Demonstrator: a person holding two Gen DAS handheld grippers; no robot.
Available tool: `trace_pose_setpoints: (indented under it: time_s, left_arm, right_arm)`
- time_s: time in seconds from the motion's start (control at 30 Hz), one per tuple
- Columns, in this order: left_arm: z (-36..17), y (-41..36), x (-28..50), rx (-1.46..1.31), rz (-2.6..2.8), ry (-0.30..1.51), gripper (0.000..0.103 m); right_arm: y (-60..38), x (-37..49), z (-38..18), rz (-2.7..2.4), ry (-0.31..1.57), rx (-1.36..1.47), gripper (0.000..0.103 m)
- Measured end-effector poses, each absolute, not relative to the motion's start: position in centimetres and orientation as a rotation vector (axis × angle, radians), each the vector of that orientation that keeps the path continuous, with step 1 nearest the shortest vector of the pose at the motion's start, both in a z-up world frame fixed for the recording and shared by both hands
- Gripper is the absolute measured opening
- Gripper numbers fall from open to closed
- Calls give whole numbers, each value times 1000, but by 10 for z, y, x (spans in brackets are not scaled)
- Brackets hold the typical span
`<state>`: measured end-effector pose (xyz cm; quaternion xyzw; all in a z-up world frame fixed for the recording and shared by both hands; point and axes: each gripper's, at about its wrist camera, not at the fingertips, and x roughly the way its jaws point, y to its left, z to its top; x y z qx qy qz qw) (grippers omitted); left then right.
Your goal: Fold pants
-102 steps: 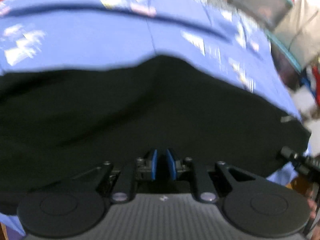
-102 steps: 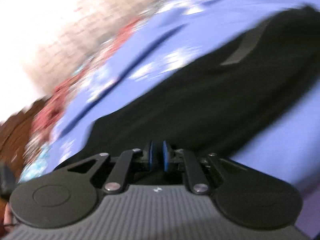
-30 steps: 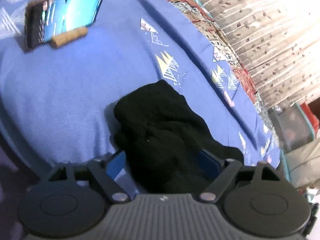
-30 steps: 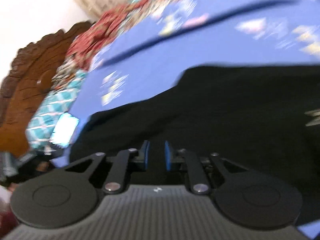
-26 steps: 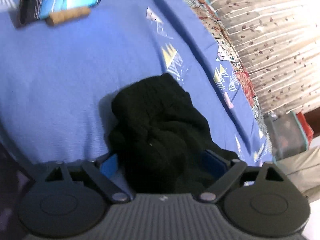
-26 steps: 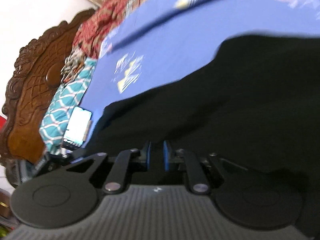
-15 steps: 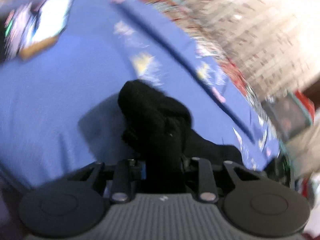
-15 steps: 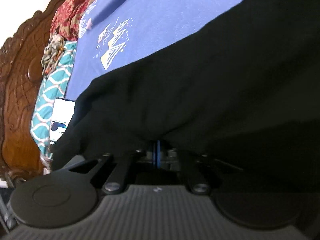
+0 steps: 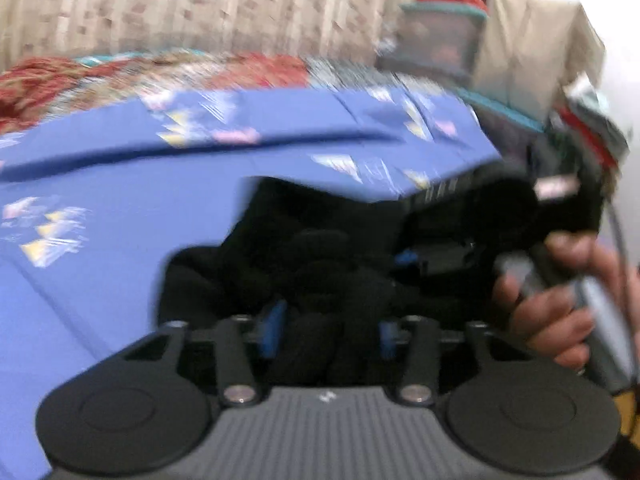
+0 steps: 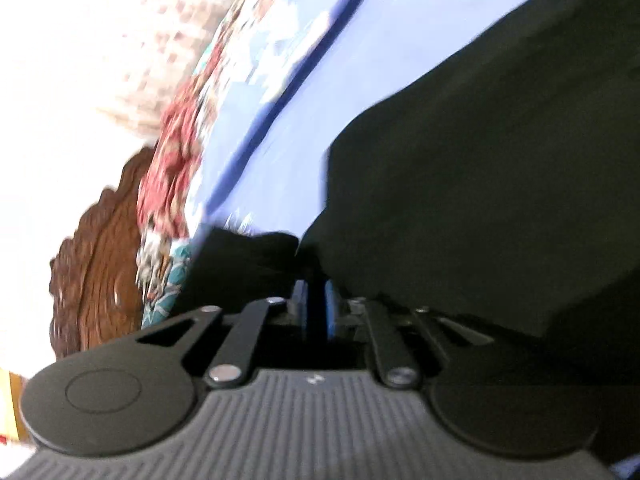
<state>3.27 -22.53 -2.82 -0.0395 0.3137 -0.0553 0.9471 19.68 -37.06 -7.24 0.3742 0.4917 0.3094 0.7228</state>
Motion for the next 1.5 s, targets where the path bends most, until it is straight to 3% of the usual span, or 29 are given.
trace_pose_setpoints:
  time_s: [0.07, 0.13, 0.27, 0.33, 0.5, 0.57, 0.6, 0.63, 0.7, 0.87, 1.07, 1.13, 1.23, 1.5]
  left_arm:
    - [-36, -237, 41, -72, -112, 702, 55]
    - [-34, -238, 33, -66, -124, 699, 59]
    - [-17, -211, 9, -176, -160, 670, 61]
    - [-11, -185, -2, -281, -144, 653, 67]
    - [-10, -132, -18, -493, -45, 623, 62]
    - [-13, -127, -10, -508, -29, 629, 54]
    - [-14, -128, -7, -505, -34, 632, 51]
    - [-15, -131, -2, -497, -42, 637, 47]
    - [-18, -139, 7, -471, -55, 660, 39]
    - [-17, -164, 25, -399, -93, 655, 36]
    - [-36, -190, 57, -303, -84, 773, 35]
    - [-55, -202, 68, -212, -36, 864, 35]
    - [-56, -210, 66, -155, -22, 849, 35]
    - [-8, -208, 60, -296, -120, 720, 35]
  right_arm:
    - [-388, 195, -80, 615, 1102, 834, 25]
    - [-401, 192, -90, 590, 1106, 883, 47]
    - [-417, 190, -101, 576, 1077, 1022, 51]
    - [-416, 190, -97, 588, 1057, 1062, 60]
    - [-389, 188, -83, 682, 1064, 947, 71]
    - [-369, 185, -77, 704, 1100, 730, 67]
    - [-360, 179, -76, 714, 1095, 632, 40]
    - [-350, 175, -74, 728, 1084, 544, 26]
    - [-342, 170, -68, 724, 1052, 484, 21]
    - [-348, 161, -34, 716, 834, 385, 21]
    - [-369, 174, -86, 564, 924, 466, 25]
    - [-376, 178, -85, 580, 947, 503, 33]
    - [-390, 179, -66, 554, 940, 518, 42]
    - [-515, 143, -33, 407, 678, 609, 43]
